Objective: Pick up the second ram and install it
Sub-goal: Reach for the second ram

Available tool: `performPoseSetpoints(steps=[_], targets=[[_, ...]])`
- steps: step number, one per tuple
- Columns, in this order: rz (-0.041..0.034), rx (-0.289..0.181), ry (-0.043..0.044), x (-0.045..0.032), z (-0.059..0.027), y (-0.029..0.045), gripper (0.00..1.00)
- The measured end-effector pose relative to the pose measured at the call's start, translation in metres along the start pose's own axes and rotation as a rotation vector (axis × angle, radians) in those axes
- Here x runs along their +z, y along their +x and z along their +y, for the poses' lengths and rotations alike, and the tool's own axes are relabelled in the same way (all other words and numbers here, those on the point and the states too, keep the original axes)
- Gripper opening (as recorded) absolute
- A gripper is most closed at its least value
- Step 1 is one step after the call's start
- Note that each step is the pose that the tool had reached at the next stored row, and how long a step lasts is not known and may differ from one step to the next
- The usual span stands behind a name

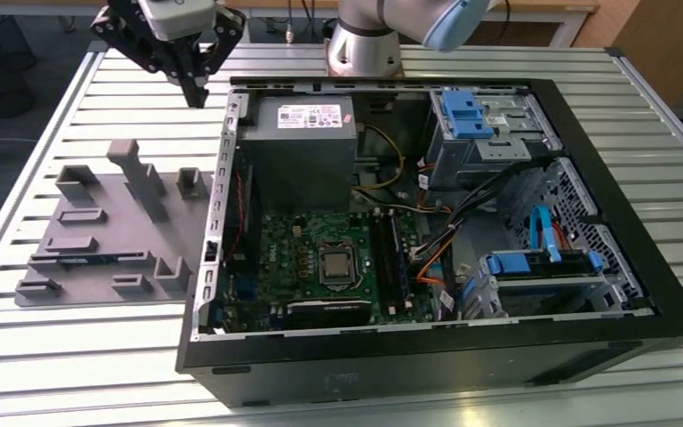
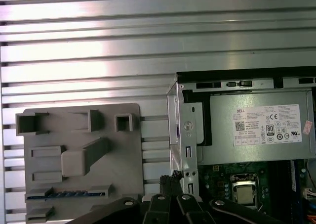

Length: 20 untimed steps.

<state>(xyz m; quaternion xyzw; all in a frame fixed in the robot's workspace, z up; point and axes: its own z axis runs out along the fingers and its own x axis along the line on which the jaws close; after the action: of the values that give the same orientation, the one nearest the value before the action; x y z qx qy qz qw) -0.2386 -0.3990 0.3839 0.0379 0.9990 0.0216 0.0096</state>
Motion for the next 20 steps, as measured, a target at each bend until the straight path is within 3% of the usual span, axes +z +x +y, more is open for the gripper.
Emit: performPoseSetpoints(steps=[20], targets=[[0.0006,0.000,0.0001,0.0008,-0.0009,0.0118,0.11]])
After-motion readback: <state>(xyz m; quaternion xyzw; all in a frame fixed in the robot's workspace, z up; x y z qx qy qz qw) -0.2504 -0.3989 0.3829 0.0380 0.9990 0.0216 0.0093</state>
